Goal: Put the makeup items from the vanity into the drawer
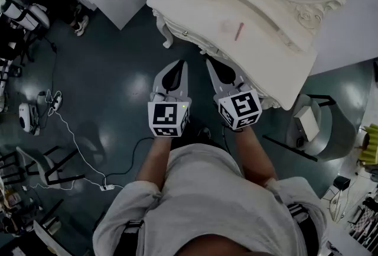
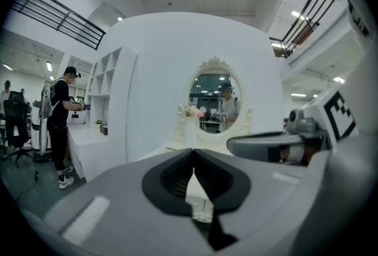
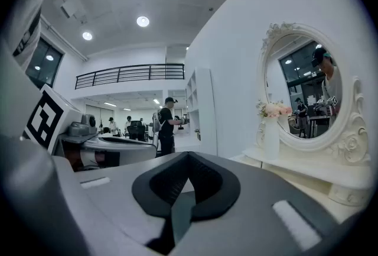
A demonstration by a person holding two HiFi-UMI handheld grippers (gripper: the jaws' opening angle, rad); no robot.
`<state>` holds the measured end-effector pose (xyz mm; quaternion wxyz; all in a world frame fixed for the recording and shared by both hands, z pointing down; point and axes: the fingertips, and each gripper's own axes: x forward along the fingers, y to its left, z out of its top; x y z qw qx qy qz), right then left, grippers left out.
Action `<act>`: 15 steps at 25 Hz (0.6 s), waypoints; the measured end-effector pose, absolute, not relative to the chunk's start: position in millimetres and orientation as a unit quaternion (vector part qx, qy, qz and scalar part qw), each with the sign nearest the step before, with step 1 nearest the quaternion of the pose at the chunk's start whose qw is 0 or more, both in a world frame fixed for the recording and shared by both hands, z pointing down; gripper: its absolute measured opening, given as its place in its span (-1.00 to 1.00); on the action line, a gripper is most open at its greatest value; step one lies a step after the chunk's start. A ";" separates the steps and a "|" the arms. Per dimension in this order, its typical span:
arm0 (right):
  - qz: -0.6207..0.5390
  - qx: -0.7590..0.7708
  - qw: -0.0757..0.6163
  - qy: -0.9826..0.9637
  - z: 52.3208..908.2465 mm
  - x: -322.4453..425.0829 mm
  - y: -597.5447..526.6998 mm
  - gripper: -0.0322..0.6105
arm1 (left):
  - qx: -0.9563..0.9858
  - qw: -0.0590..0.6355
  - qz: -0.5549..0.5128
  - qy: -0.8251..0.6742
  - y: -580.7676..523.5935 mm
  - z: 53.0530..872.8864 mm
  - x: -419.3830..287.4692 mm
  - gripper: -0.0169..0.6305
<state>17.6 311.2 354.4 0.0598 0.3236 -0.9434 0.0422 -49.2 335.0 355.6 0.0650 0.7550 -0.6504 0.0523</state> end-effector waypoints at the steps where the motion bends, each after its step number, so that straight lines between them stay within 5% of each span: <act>1: 0.043 0.323 0.060 -0.943 353.5 9.0 302.6 -0.90 | 0.756 0.063 0.051 -0.650 326.2 353.0 -57.7 -0.94; 15: 0.074 0.369 0.109 -0.920 378.4 -86.0 199.7 -0.90 | 0.819 0.072 0.092 -0.561 207.3 354.0 -149.9 -0.94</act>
